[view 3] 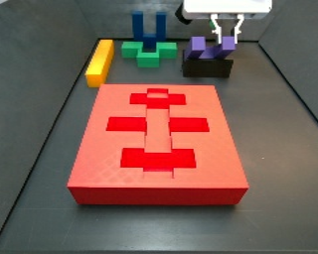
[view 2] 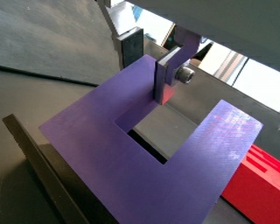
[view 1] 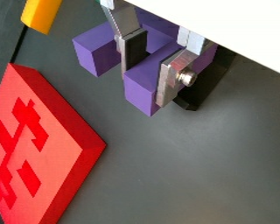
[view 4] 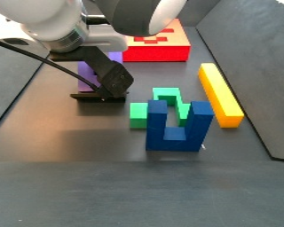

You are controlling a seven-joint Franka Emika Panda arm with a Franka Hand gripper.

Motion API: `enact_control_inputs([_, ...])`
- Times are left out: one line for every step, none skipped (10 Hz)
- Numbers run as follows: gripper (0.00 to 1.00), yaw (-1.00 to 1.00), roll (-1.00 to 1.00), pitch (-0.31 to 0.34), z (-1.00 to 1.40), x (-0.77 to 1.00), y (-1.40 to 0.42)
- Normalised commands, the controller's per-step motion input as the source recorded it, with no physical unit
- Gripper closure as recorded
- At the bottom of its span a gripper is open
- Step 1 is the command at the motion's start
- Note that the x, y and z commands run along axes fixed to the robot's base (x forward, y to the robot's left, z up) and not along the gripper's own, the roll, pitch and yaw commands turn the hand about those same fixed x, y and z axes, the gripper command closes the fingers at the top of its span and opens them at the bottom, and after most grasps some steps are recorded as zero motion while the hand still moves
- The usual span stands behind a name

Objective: Pick up the purple object. Move up. Place the purple object on the fixture. Regrasp the purple object. Move to above the board. Insert the purple object.
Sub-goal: Place the purple object on the fixture, then regrasp the purple object.

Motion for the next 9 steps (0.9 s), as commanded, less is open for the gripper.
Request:
enact_control_inputs([1.0,0.0,0.11,0.0,0.0,0.0,0.0])
enact_control_inputs([1.0,0.0,0.0,0.0,0.0,0.0,0.0])
enact_control_inputs([0.0,0.0,0.0,0.0,0.0,0.0,0.0])
enact_control_inputs([0.0,0.0,-0.01,0.0,0.0,0.0,0.0])
enact_control_inputs([0.0,-0.01,-0.35,0.0,0.44,0.0,0.14])
enact_control_inputs([0.0,0.0,-0.05,0.0,0.77,0.16,0.11])
enact_control_inputs([0.0,0.0,0.64,0.103,0.61,0.2,-0.01])
enact_control_inputs([0.0,0.0,0.84,0.1,0.51,0.15,-0.03])
enact_control_inputs([0.0,0.0,1.0,0.083,0.36,0.06,-0.11])
